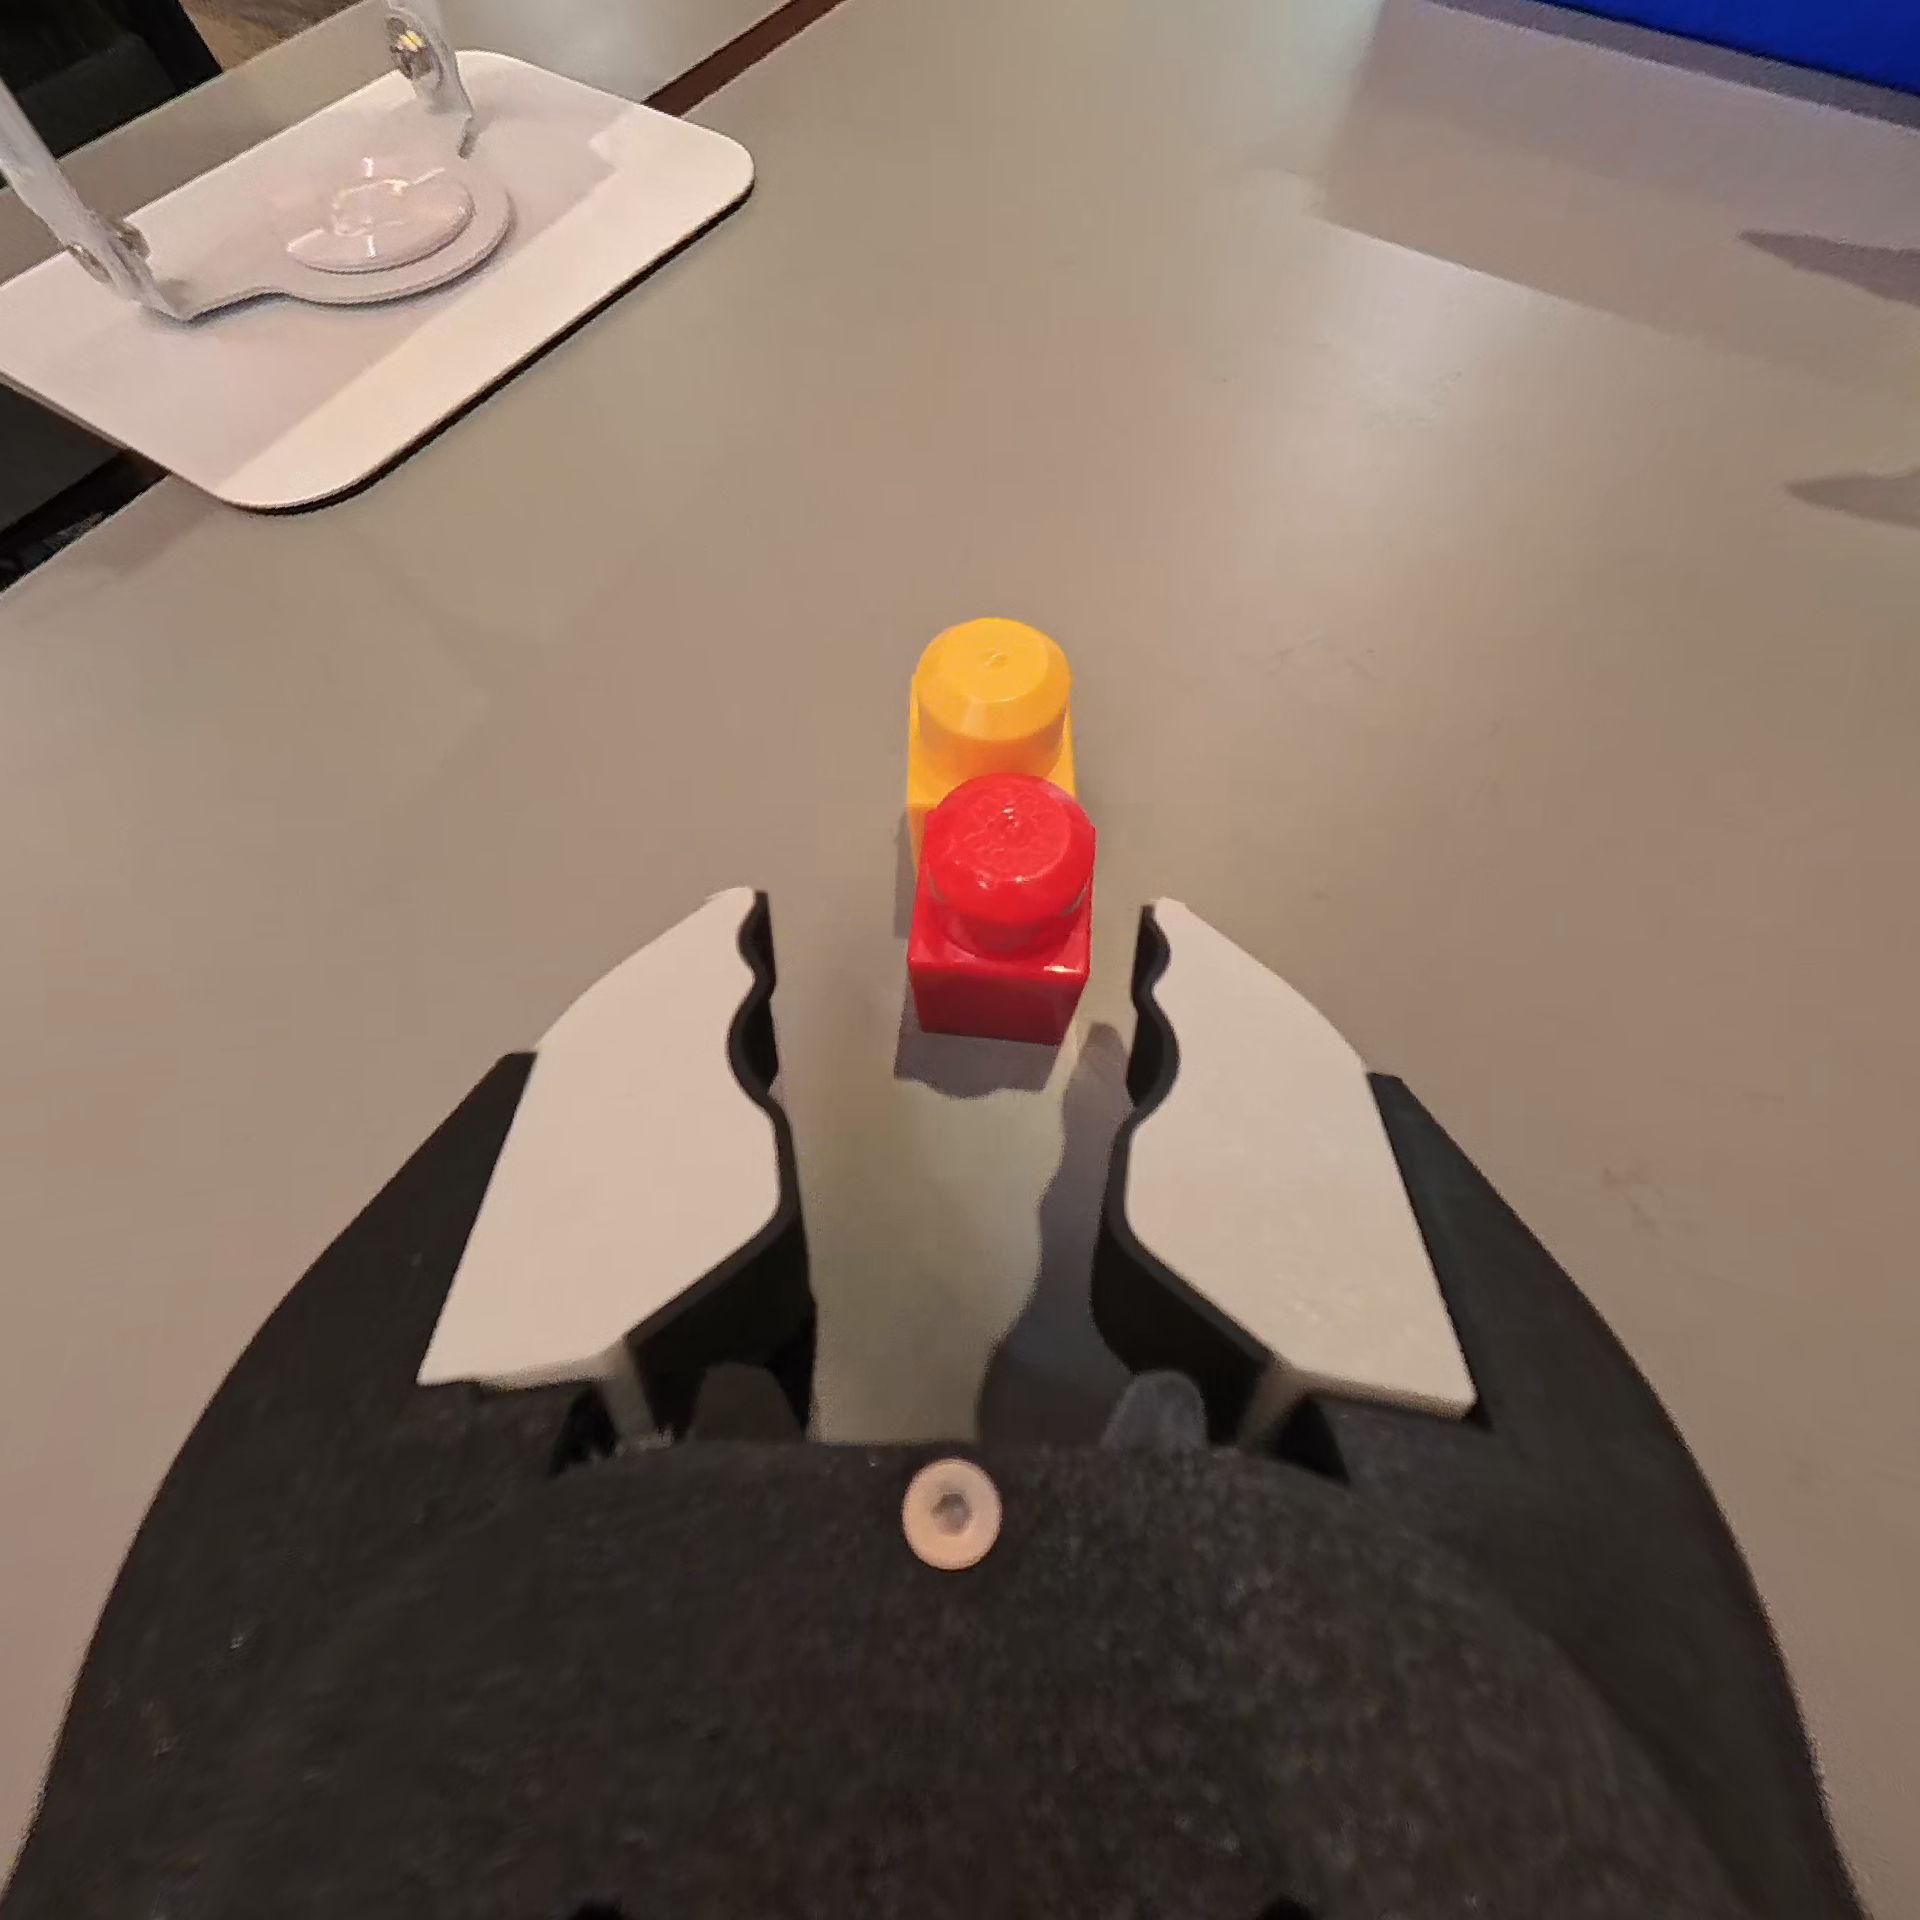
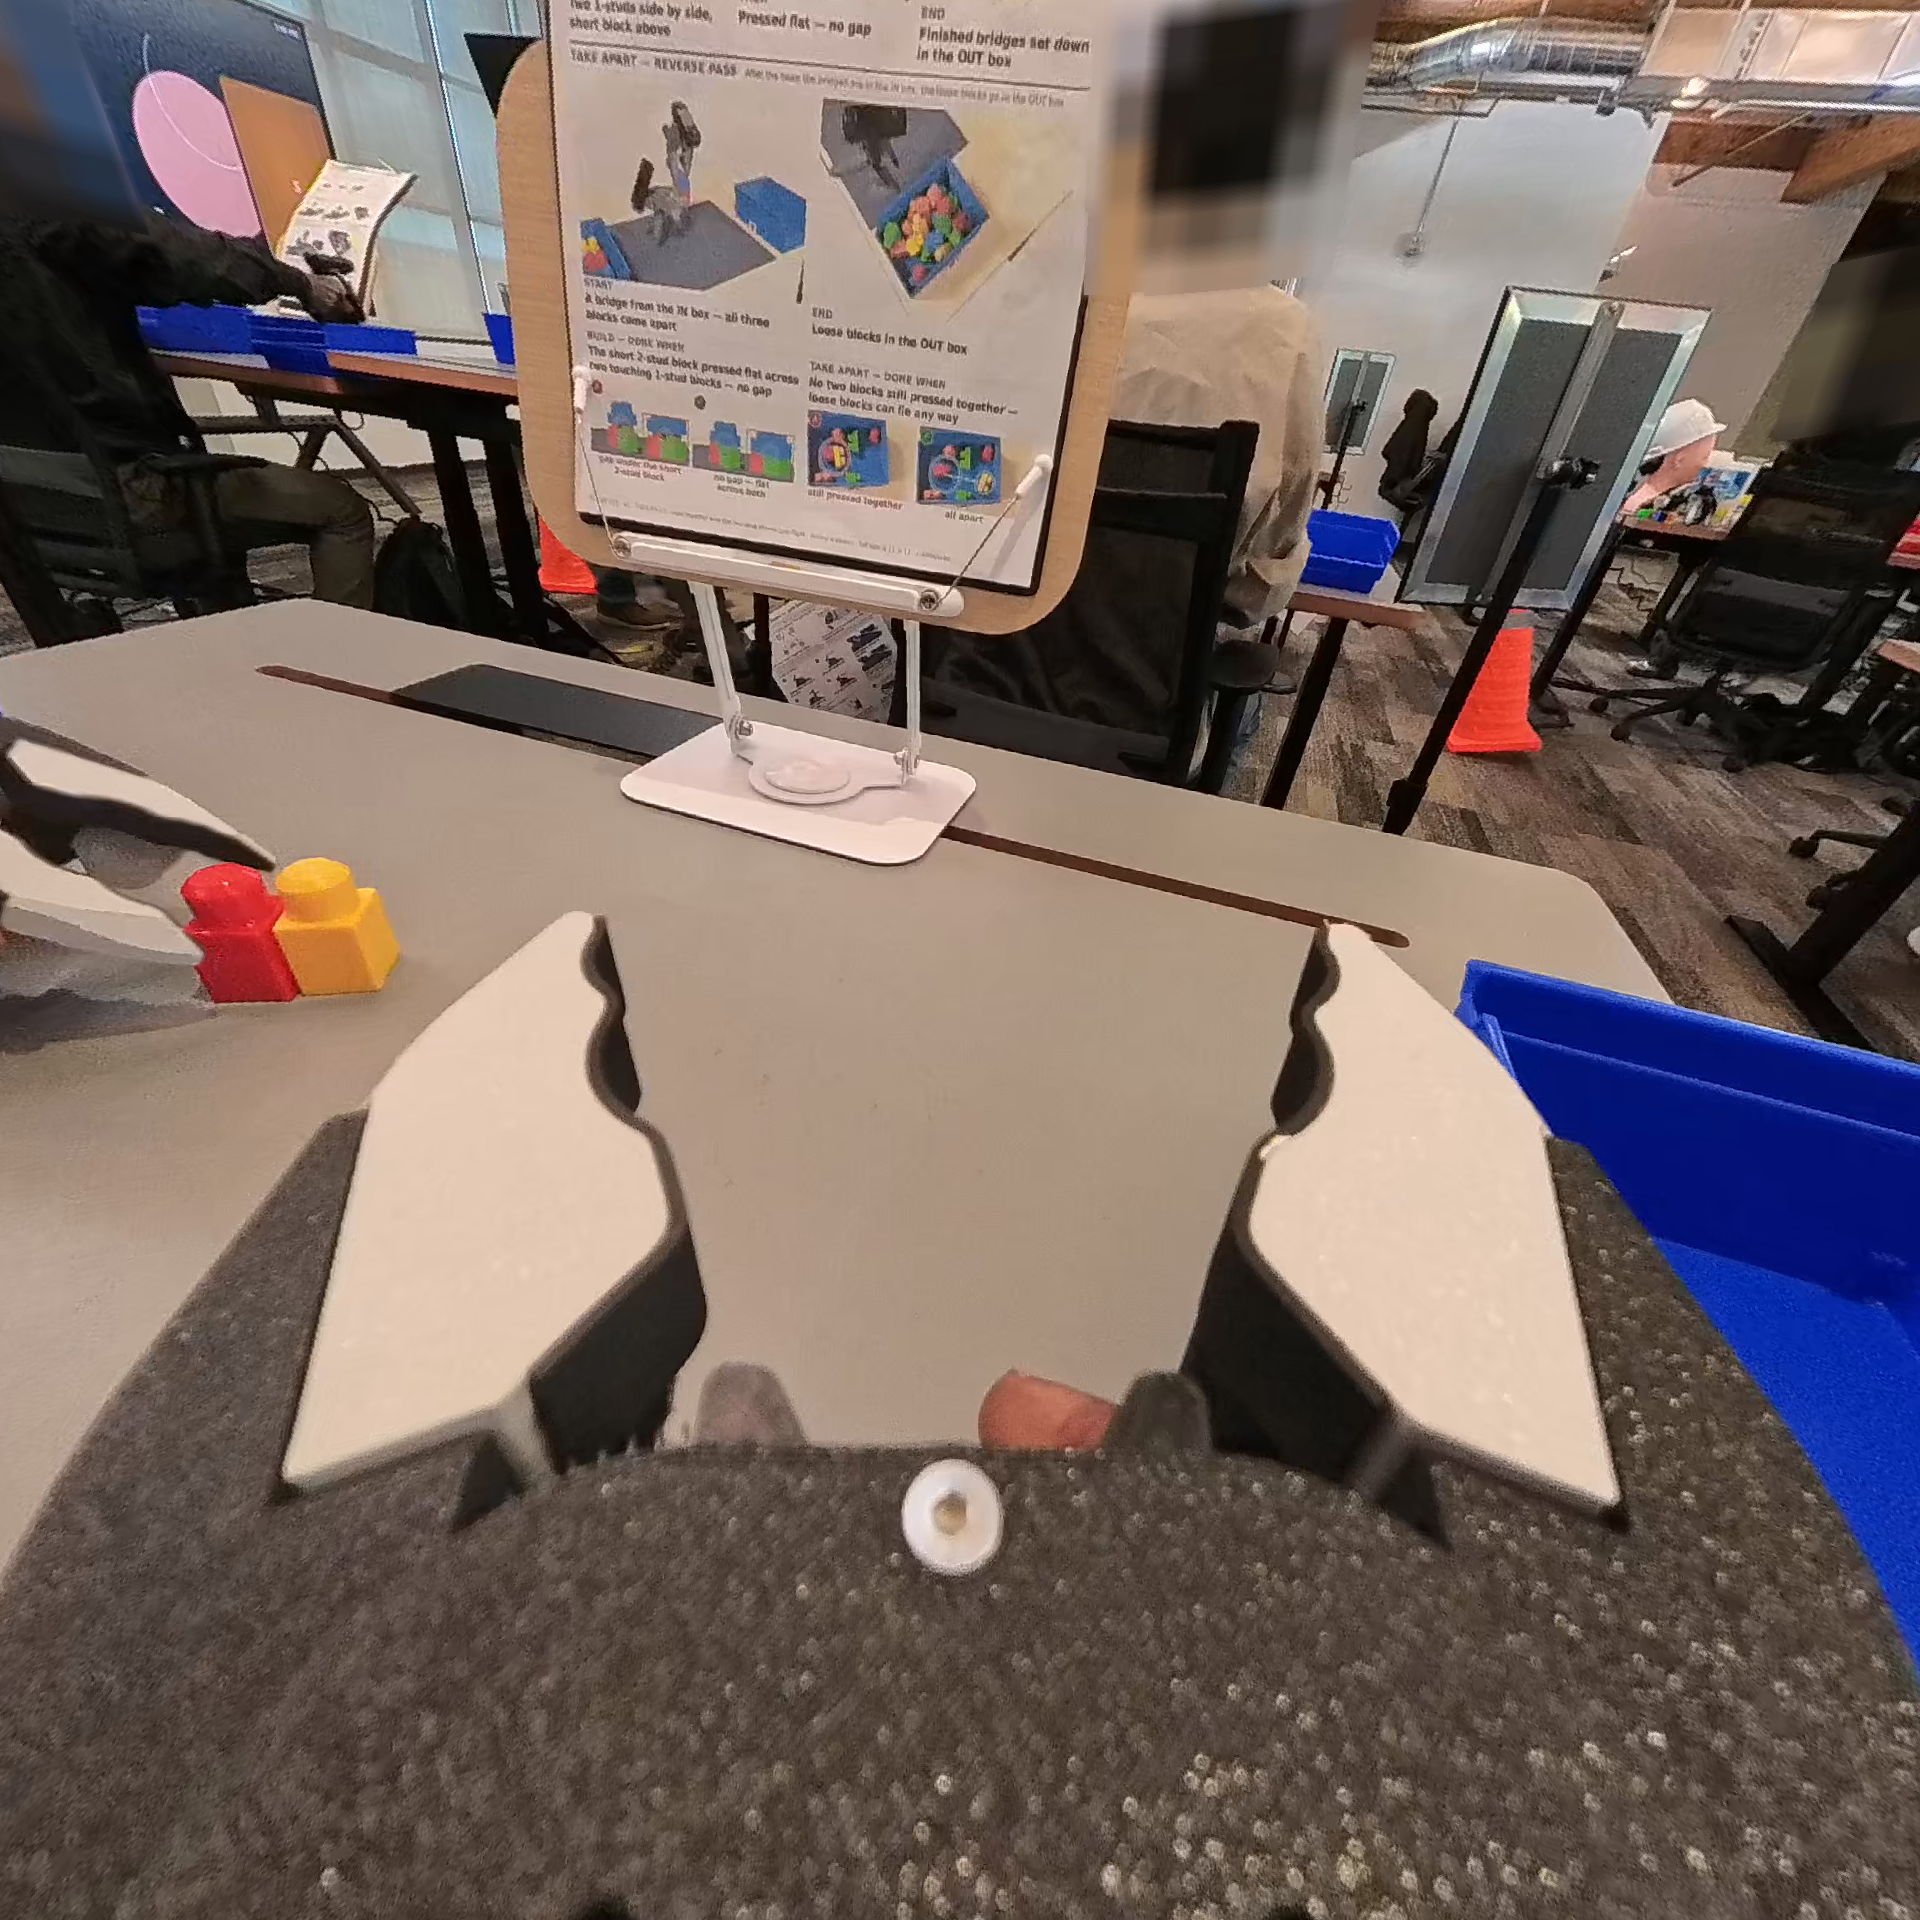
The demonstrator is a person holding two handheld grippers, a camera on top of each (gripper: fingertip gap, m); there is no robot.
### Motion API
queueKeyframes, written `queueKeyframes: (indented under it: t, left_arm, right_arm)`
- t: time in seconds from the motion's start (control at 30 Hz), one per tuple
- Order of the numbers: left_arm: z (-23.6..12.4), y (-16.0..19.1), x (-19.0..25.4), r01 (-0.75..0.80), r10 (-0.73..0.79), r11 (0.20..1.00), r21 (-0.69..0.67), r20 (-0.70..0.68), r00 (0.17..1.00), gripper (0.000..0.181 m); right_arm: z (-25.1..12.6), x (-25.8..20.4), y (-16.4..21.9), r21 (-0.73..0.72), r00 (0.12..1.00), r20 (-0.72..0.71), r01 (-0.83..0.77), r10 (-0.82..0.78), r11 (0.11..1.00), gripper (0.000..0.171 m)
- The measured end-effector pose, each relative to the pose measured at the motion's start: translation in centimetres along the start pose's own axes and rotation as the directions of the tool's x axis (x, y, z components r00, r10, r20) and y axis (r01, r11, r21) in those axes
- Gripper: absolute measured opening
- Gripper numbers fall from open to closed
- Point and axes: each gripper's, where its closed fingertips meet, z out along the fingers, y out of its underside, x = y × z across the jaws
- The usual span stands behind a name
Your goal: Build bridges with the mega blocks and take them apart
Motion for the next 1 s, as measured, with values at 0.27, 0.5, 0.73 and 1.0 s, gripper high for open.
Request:
queueKeyframes:
  t: [0.27,0.5,0.73,1.0]
  left_arm:
    - [-3.2,-1.0,-1.0,0.036,-0.037,0.999,0.032,0.049,0.998,0.091]
    - [-8.7,-2.5,-1.1,0.056,-0.064,0.995,0.080,0.101,0.993,0.099]
    - [-14.7,-1.7,-1.1,0.082,-0.094,0.993,0.080,0.157,0.983,0.100]
    - [-18.0,-0.7,-0.6,0.118,-0.142,0.985,0.129,0.193,0.971,0.099]
  right_arm:
    - [0.1,-0.4,-0.2,0.009,1.000,0.011,-0.003,0.003,1.000,0.121]
    - [0.5,-1.0,-0.2,0.017,1.000,0.029,-0.010,0.010,1.000,0.121]
    - [1.2,-1.7,0.1,0.015,0.998,0.054,-0.018,0.017,1.000,0.121]
    - [2.3,-3.0,0.0,0.015,0.996,0.089,-0.015,0.014,1.000,0.121]
